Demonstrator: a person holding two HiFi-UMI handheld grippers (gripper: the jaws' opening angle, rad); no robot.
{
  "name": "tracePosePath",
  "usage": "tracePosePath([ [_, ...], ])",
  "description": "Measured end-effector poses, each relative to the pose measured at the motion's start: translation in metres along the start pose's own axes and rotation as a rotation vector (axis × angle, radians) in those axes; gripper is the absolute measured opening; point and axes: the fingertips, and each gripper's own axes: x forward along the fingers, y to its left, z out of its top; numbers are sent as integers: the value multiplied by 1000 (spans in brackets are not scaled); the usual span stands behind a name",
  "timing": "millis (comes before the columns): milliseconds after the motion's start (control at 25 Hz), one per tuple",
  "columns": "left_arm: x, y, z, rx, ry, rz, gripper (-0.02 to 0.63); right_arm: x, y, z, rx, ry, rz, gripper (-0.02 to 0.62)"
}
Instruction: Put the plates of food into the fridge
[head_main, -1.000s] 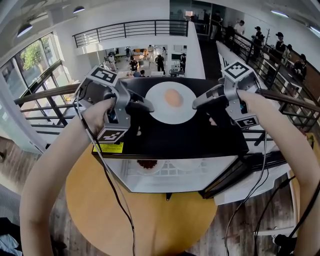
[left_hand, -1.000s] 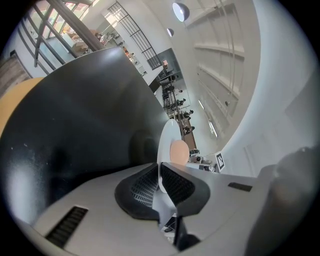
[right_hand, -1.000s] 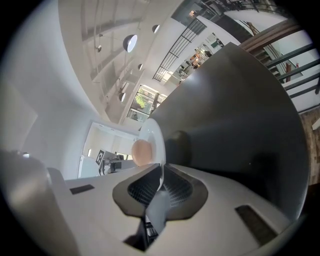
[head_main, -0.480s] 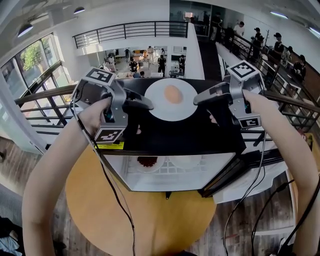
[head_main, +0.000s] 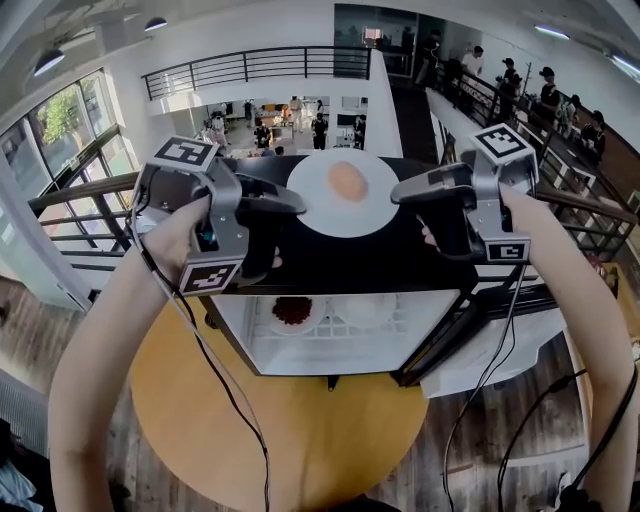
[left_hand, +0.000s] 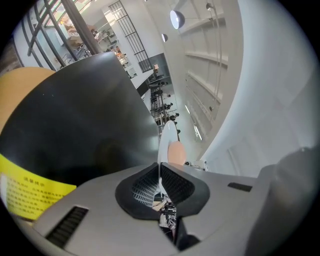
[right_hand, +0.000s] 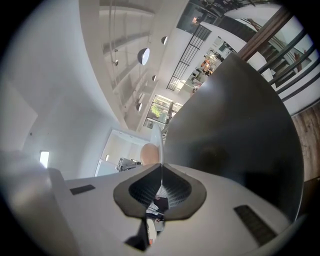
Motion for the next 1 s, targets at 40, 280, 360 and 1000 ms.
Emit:
tracePosePath([
  [40, -2, -3, -5, 2, -2, -11, 21, -2, 2, -4, -1, -6, 7, 18],
  [280, -21, -13, -65, 19, -7, -65, 18, -22, 18, -65, -15, -51, 54, 18],
  [360, -26, -16, -81, 23, -4, -91, 17, -27, 19, -80, -1, -62, 74, 18],
  [1000, -28, -16, -91, 50, -18, -158, 14, -30, 21, -94, -12, -117, 75, 18],
])
